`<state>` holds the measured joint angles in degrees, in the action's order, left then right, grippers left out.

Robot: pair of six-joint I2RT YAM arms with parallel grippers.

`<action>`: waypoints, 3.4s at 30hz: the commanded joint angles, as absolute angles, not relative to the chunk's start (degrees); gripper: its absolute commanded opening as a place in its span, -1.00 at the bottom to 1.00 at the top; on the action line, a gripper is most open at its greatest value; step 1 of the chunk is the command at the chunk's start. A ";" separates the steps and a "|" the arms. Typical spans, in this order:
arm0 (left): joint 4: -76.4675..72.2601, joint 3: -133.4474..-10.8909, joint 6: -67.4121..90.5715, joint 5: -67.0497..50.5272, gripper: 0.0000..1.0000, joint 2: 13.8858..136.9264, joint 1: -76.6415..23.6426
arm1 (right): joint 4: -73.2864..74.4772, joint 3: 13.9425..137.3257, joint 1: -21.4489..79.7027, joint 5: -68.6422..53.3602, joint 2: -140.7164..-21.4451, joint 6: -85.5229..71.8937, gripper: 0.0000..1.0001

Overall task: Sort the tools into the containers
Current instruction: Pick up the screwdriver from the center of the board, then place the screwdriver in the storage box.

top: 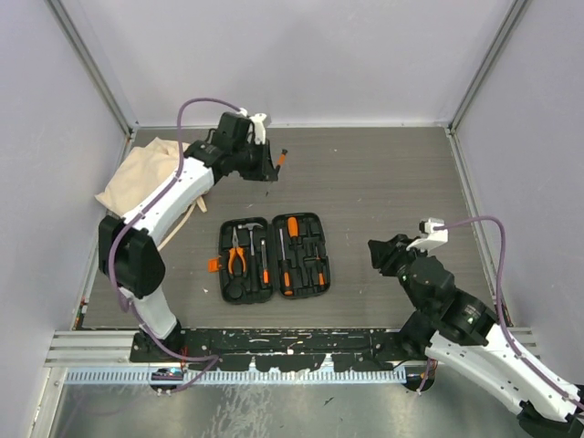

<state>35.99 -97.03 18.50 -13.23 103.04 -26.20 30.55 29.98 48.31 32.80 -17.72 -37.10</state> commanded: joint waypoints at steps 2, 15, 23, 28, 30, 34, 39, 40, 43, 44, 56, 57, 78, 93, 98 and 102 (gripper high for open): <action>32.91 -89.01 17.94 -18.71 -1.00 92.81 -32.82 | 25.39 36.05 48.55 34.00 -18.14 -28.60 -0.25; 22.32 -65.80 22.92 -6.85 -1.00 69.16 -48.31 | 19.57 43.15 48.52 4.10 -22.08 7.73 -0.05; 16.80 -54.95 10.35 -7.38 -1.00 57.02 -49.24 | 18.10 45.65 48.53 -13.71 -29.86 21.15 0.01; 14.02 -48.65 -4.94 -11.99 -1.00 49.00 -49.43 | 20.36 51.90 48.54 -22.72 -37.44 23.19 0.07; 15.01 -47.24 -11.64 -14.15 -1.00 46.71 -49.44 | 20.88 53.45 48.52 -25.72 -39.37 23.33 0.09; 20.06 -47.14 -25.83 -19.96 -1.00 44.69 -49.54 | 19.95 54.89 48.52 -29.39 -42.26 22.99 0.15; 24.38 -48.93 -36.41 -22.65 -1.00 44.47 -49.65 | 19.07 57.19 48.54 -31.95 -45.91 19.77 0.27; 24.73 -49.20 -37.97 -22.56 -1.00 44.52 -49.79 | 19.03 57.58 48.48 -31.94 -46.67 18.75 0.30; 27.18 -50.56 -43.08 -22.41 -1.00 45.54 -49.90 | 19.14 57.88 48.50 -31.44 -48.27 16.82 0.34; 27.76 -51.08 -44.51 -22.48 -1.00 45.85 -49.92 | 19.09 57.65 48.51 -31.51 -48.66 16.70 0.34; 29.36 -53.87 -48.91 -24.44 -1.00 49.28 -50.97 | 17.64 58.00 48.57 -30.22 -55.88 10.62 0.24; 29.46 -53.86 -49.06 -23.91 -1.00 49.36 -51.16 | 17.74 58.19 48.54 -30.29 -56.64 9.74 0.22; 29.63 -55.98 -53.99 -18.71 -0.94 53.99 -54.25 | 19.04 56.82 48.69 -31.67 -63.20 1.05 -0.99; 11.03 -46.40 -34.45 -7.21 0.44 47.32 -53.80 | 14.42 46.30 48.69 -9.00 -56.49 -12.34 -0.99; 4.20 -44.79 -21.83 -2.21 0.59 47.69 -48.78 | 13.14 42.18 48.71 -1.06 -54.64 -20.62 -0.99; 4.96 -47.91 -8.49 4.47 0.73 50.70 -42.06 | 14.18 41.29 50.09 3.83 -55.64 -28.70 -0.99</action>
<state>10.81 -44.73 -24.16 -3.11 48.82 -47.48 17.34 41.63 48.62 -4.32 -55.90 -18.81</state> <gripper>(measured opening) 0.854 0.232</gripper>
